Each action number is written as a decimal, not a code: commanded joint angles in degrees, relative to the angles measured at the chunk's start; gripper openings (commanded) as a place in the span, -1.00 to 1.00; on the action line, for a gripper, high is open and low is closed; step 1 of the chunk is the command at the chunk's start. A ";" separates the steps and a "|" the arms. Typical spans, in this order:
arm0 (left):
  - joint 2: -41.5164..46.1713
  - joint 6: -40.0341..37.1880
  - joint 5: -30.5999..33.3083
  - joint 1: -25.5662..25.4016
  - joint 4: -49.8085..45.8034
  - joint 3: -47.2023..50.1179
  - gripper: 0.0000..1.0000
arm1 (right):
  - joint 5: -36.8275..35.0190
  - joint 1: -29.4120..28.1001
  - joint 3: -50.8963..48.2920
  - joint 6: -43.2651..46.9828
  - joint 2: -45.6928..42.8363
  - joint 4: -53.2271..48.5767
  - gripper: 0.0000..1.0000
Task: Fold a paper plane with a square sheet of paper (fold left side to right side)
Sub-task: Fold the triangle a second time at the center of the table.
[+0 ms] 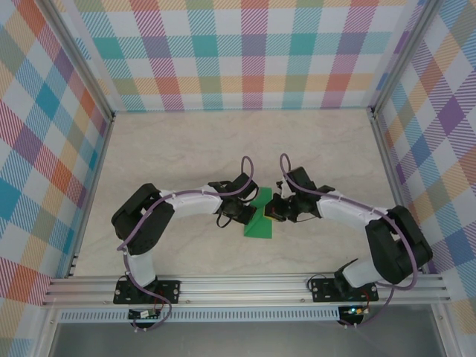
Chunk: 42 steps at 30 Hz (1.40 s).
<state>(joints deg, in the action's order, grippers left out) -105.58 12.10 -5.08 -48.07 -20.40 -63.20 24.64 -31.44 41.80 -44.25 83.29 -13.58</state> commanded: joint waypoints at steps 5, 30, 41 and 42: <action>0.15 -0.83 -0.34 0.47 -1.06 1.94 -1.00 | 2.16 0.23 3.78 -3.47 6.77 5.85 -1.00; 0.02 -1.03 0.00 0.53 -1.66 1.41 -1.00 | 0.66 -0.06 5.23 -1.06 13.54 4.10 -1.00; 0.13 -1.16 0.10 0.51 -1.78 1.50 -1.00 | -1.61 -0.04 5.02 0.54 14.53 2.60 -1.00; 0.11 -1.20 0.15 0.52 -1.84 1.46 -1.00 | -1.87 -0.06 4.90 0.65 14.60 2.32 -1.00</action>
<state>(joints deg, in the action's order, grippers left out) -105.54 12.10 -5.06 -48.07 -20.25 -63.13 24.03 -31.46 46.61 -45.32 96.64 -9.32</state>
